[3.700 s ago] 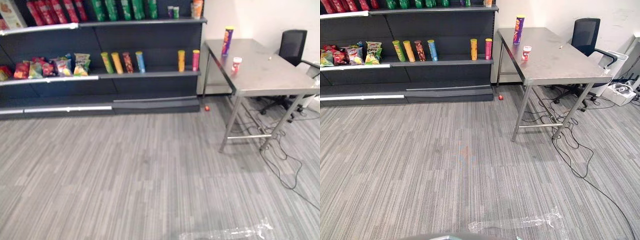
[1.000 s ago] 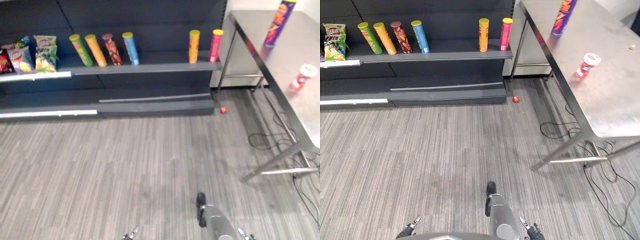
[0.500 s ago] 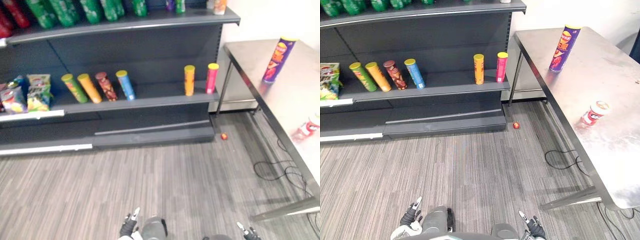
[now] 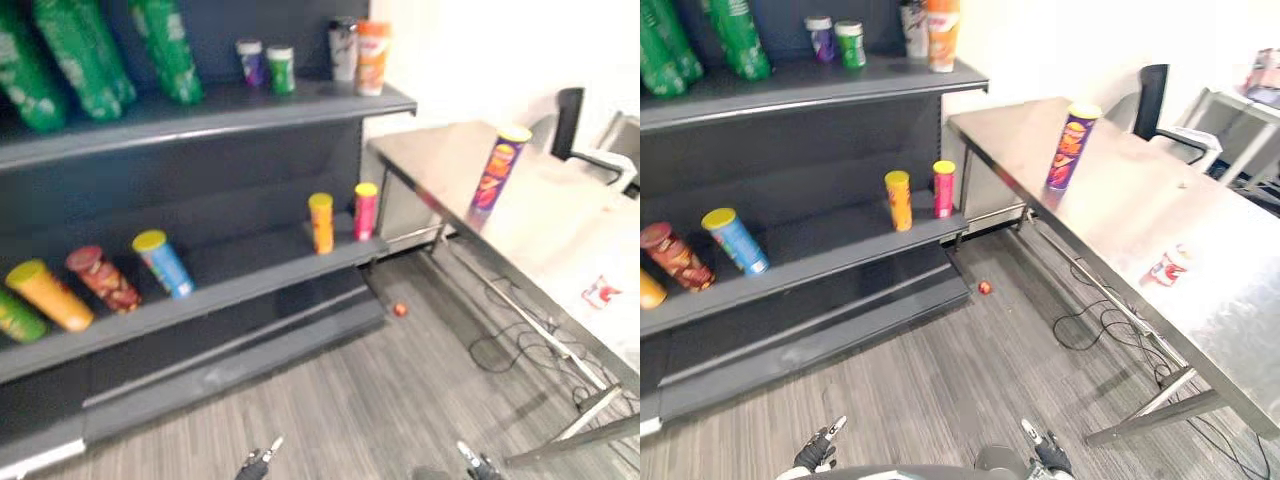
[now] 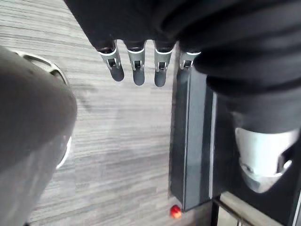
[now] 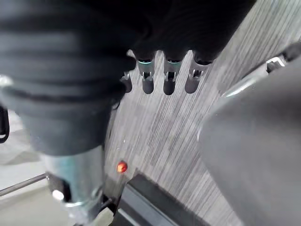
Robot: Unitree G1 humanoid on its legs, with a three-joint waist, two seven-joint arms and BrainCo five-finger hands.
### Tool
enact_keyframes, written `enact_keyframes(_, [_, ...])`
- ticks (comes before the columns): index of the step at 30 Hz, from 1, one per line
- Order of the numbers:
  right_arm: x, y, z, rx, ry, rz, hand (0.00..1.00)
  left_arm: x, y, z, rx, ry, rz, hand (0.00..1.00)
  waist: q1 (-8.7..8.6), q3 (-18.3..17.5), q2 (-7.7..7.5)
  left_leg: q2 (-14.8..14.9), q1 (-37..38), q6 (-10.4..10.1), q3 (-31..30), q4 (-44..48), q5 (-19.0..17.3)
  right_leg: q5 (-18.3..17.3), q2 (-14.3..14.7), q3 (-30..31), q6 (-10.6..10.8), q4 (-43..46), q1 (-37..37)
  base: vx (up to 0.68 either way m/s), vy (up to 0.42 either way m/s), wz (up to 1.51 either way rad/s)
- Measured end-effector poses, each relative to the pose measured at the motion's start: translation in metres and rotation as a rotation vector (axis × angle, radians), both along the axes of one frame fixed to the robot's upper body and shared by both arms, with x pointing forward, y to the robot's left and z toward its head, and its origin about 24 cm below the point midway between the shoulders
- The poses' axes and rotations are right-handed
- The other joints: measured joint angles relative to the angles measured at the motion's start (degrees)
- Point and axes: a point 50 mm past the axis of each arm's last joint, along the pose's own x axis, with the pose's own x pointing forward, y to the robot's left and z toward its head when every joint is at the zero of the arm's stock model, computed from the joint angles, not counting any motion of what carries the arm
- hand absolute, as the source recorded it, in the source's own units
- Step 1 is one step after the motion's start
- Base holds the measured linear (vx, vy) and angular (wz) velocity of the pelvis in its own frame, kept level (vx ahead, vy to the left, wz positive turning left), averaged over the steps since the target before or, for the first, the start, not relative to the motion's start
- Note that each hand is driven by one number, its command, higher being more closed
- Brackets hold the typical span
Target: Put the gum and the chips on the shelf.
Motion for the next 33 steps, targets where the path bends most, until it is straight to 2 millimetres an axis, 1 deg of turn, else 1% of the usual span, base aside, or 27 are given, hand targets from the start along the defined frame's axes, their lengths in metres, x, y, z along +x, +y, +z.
enact_keyframes(1, [-0.001,-0.003,0.0,-0.011,0.002,0.01,0.0,-0.001,-0.002,-0.001,-0.007,0.007,0.001,0.0,0.01,-0.11,0.34,-0.14,0.52,-0.09,-0.25,-1.08,0.07,-0.01,-0.17,-0.82,-0.01,-1.49,0.47,0.2,0.043,-0.86])
enact_keyframes(2, [0.003,-0.011,0.002,-0.04,-0.002,0.042,0.0,-0.004,-0.009,-0.003,-0.023,0.028,-0.017,0.0,-0.19,-0.64,2.81,0.68,1.18,-0.51,-0.02,-3.56,0.34,0.06,0.43,-3.62,-0.01,-4.91,1.02,0.19,0.05,-0.85])
enact_keyframes(3, [0.005,-0.013,0.003,-0.051,-0.003,0.058,0.0,-0.004,-0.013,-0.004,-0.033,0.036,-0.022,0.0,-0.29,-0.21,2.96,1.04,1.69,-0.55,1.04,-5.35,0.36,0.11,0.78,-4.75,0.07,-7.29,1.18,0.14,0.039,-0.99])
enact_keyframes(4, [0.01,-0.015,0.004,-0.058,-0.013,0.059,0.0,-0.002,-0.014,-0.004,-0.037,0.034,-0.023,0.0,-0.29,0.41,4.2,1.21,2.56,-1.02,2.72,-6.85,0.64,0.21,1.24,-6.18,0.22,-9.39,1.5,0.08,0.023,-1.06])
enact_keyframes(5, [0.013,-0.016,0.005,-0.06,-0.018,0.06,0.0,0.001,-0.014,-0.003,-0.038,0.028,-0.027,0.0,-0.28,1.56,4.03,1.44,3.35,-1.55,4.64,-8.13,0.97,0.37,1.78,-8.96,0.47,-12.43,2.29,0.08,-0.018,-1.19])
enact_keyframes(6, [0.013,-0.015,0.005,-0.06,-0.017,0.06,0.0,0.002,-0.014,-0.003,-0.038,0.025,-0.028,0.0,-0.32,1.69,3.97,1.75,3.95,-1.89,6.06,-9.12,1.17,0.52,2.24,-12.58,0.32,-15.12,3.26,0.05,-0.057,-1.07])
enact_keyframes(7, [0.013,-0.014,0.005,-0.059,-0.018,0.059,0.0,0.004,-0.014,-0.003,-0.038,0.021,-0.03,0.0,-0.32,2.18,3.8,1.94,4.62,-2.05,6.64,-9.51,1.27,0.8,2.53,-14.3,-0.14,-16.43,3.99,0.04,-0.092,-0.99])
enact_keyframes(8, [0.014,-0.014,0.005,-0.059,-0.018,0.059,0.0,0.006,-0.014,-0.002,-0.037,0.017,-0.033,0.0,-0.32,3.03,3.63,2.26,5.92,-2.47,7.6,-10.1,1.52,1.28,2.8,-17.53,-0.84,-17.82,4.94,0.02,-0.078,-0.7])
enact_keyframes(9, [0.014,-0.014,0.005,-0.06,-0.017,0.06,0.0,0.006,-0.014,-0.002,-0.036,0.016,-0.036,0.0,-0.46,3.28,3.54,2.26,6.5,-2.76,7.96,-10.53,1.71,1.52,2.9,-18.64,-1.21,-18.26,5.26,0.0,-0.085,-0.72])
enact_keyframes(10, [0.012,-0.015,0.004,-0.06,-0.012,0.058,0.0,0.007,-0.014,-0.002,-0.035,0.014,-0.045,0.0,-0.92,3.6,3.27,1.99,7.44,-3.46,8.09,-11.06,2.13,1.61,3.23,-18.85,-1.35,-19.31,5.97,0.0,-0.048,-0.4])
enact_keyframes(11, [0.012,-0.016,0.004,-0.063,-0.009,0.058,0.0,0.008,-0.015,-0.002,-0.038,0.012,-0.046,0.0,-1.2,3.72,3.27,1.86,7.7,-3.56,8.08,-11.17,2.19,1.61,3.42,-18.57,-1.35,-20.09,6.37,-0.01,-0.033,-0.26])
enact_keyframes(12, [0.009,-0.017,0.004,-0.063,-0.001,0.054,0.0,0.007,-0.016,-0.002,-0.043,0.012,-0.048,0.0,-1.85,3.74,3.31,1.63,7.9,-3.62,8.08,-11.36,2.23,1.67,3.9,-18.39,-1.44,-22.67,7.58,-0.02,0.002,-0.12])
enact_keyframes(13, [0.007,-0.018,0.003,-0.061,0.011,0.049,0.0,0.007,-0.017,-0.002,-0.052,0.01,-0.045,0.0,-1.72,3.81,3.37,1.33,8.31,-3.63,8.43,-11.63,2.23,2.17,4.84,-17.64,-2.01,-26.54,9.16,-0.03,0.005,-0.15])
enact_keyframes(14, [0.005,-0.018,0.002,-0.059,0.018,0.049,0.0,0.008,-0.02,-0.003,-0.06,0.006,-0.041,0.0,-1.67,3.8,3.35,1.16,8.36,-3.64,8.92,-11.63,2.22,2.49,5.25,-17.19,-2.13,-28.84,10.1,-0.04,0.001,-0.24])
enact_keyframes(16, [0.004,-0.018,0.001,-0.053,0.03,0.052,0.0,0.008,-0.02,-0.002,-0.066,0.0,-0.029,0.0,-1.63,3.89,3.51,0.49,8.21,-4.08,9.56,-11.62,1.94,4.6,6.64,-15.63,-2.44,-36.13,12.42,-0.05,-0.008,-0.31])
enact_keyframes(18, [0.004,-0.02,0.002,-0.062,0.035,0.07,0.0,0.007,-0.02,-0.002,-0.069,-0.001,-0.03,0.0,-1.65,3.96,3.74,0.49,8.01,-4.47,9.73,-11.67,1.66,5.28,7.27,-14.67,-1.88,-38.42,12.48,-0.06,-0.001,-0.33])
enact_keyframes(19, [0.005,-0.02,0.002,-0.066,0.035,0.08,0.0,0.007,-0.02,-0.002,-0.07,0.001,-0.031,0.0,-1.67,3.93,3.78,0.55,7.86,-4.7,9.76,-11.69,1.47,5.4,7.49,-14.3,-1.69,-38.74,12.32,-0.1,-0.011,-0.33])
enact_keyframes(20, [0.005,-0.021,0.002,-0.068,0.034,0.073,0.0,0.007,-0.019,-0.002,-0.069,0.003,-0.032,0.0,-1.77,3.92,3.91,1.01,7.32,-5.53,9.93,-11.9,0.65,5.76,8.33,-13.75,-1.23,-39.74,11.69,-0.07,-0.014,-0.22])
enact_keyframes(24, [0.003,-0.023,0.002,-0.06,0.041,0.046,0.0,0.009,-0.019,-0.001,-0.066,-0.009,-0.031,0.0,-1.67,4.17,4.16,1.83,7.03,-5.82,11.05,-12.83,-0.82,7.18,10.28,-12.29,-1.45,-42.61,11.53,-0.04,-0.019,-0.22])
enact_keyframes(27, [0.002,-0.024,0.002,-0.06,0.041,0.035,0.0,0.009,-0.019,-0.001,-0.067,-0.01,-0.024,0.0,-1.82,4.2,4.42,1.85,5.53,-5.85,11.44,-12.7,-0.84,8.01,10.71,-11.56,-1.38,-44.14,10.69,0.01,-0.005,-0.14])
enact_keyframes(29, [0.002,-0.026,0.002,-0.061,0.041,0.018,0.0,0.01,-0.019,-0.001,-0.069,-0.013,-0.013,0.0,-1.71,4.33,4.72,1.78,4.92,-5.86,12.32,-12.7,-0.83,8.75,10.98,-10.9,-1.7,-44.77,9.97,0.06,0.02,-0.18])
enact_keyframes(31, [0.001,-0.027,0.002,-0.062,0.04,0.007,0.0,0.01,-0.019,-0.001,-0.066,-0.009,-0.016,0.0,-1.83,4.58,5.44,1.77,4.63,-5.87,12.5,-12.69,-0.83,9.5,11.15,-10.6,-3.11,-44.58,9.64,0.09,0.039,-0.14])
enact_keyframes(33, [0.0,-0.029,0.002,-0.064,0.046,0.005,0.0,0.009,-0.02,-0.002,-0.067,-0.006,-0.016,0.0,-1.7,4.25,6.01,1.76,4.67,-5.87,12.77,-12.69,-0.82,9.91,11.39,-9.64,-3.8,-44.57,9.36,0.09,0.054,-0.2])
